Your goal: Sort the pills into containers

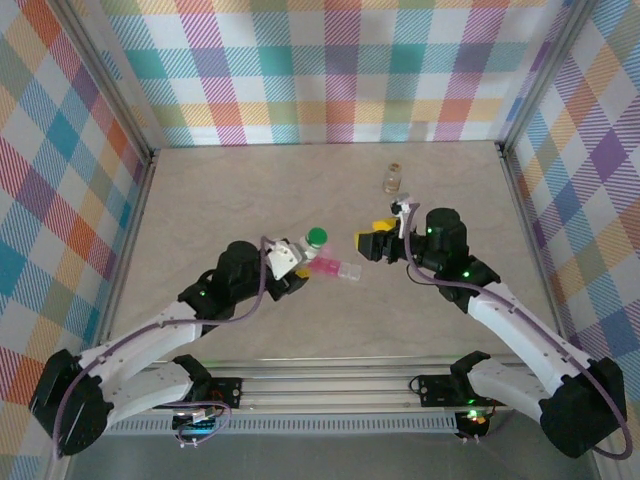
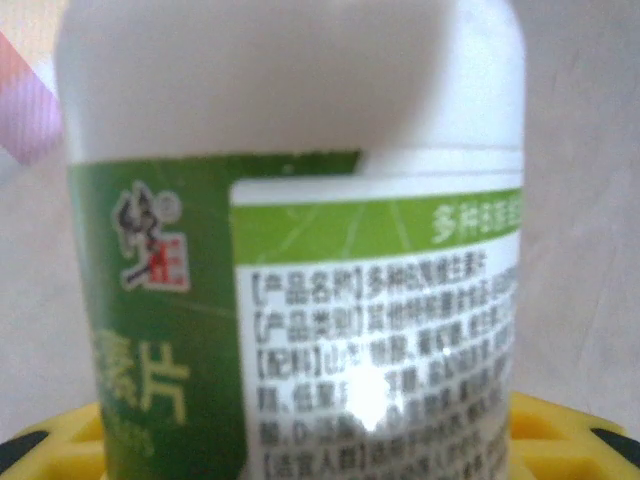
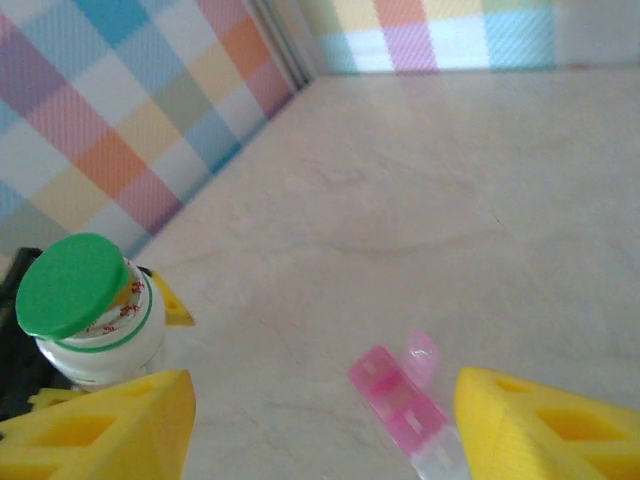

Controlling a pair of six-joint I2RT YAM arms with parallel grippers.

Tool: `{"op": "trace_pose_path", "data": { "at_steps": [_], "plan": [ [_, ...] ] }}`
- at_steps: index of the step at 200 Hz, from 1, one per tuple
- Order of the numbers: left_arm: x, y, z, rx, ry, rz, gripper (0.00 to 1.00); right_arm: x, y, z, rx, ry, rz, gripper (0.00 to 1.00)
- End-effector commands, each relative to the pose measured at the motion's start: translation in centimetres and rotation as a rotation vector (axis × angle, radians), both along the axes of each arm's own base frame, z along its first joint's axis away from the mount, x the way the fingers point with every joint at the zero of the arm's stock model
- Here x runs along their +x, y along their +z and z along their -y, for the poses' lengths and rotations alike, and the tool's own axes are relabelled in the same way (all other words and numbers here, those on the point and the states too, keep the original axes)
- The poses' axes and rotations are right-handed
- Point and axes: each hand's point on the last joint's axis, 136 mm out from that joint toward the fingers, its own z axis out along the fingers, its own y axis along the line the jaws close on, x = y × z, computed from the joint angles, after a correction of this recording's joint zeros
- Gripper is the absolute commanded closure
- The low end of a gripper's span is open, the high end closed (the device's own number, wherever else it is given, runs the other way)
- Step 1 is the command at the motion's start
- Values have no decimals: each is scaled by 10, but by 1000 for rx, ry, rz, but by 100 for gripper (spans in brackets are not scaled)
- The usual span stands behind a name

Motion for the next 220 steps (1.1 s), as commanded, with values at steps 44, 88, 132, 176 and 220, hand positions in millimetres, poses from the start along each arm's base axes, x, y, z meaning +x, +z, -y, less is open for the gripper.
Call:
{"op": "trace_pose_path", "data": {
  "at_steps": [44,88,132,176,220],
  "plan": [
    [5,116,-3,-338,23,361,100,-46,93,-64,139,294,176,31],
    [-1,116,11,-378,-62,325,100,-40,99,-105,104,327,183,31],
    [-9,123,12,-409,-91,318,100,-35,93,-126,67,342,173,32],
    [-13,126,14,-401,-116,313,100,-32,86,-132,83,341,109,35],
    [-11,132,14,-411,-113,329,96,-30,72,-141,101,342,16,47]
  ]
}}
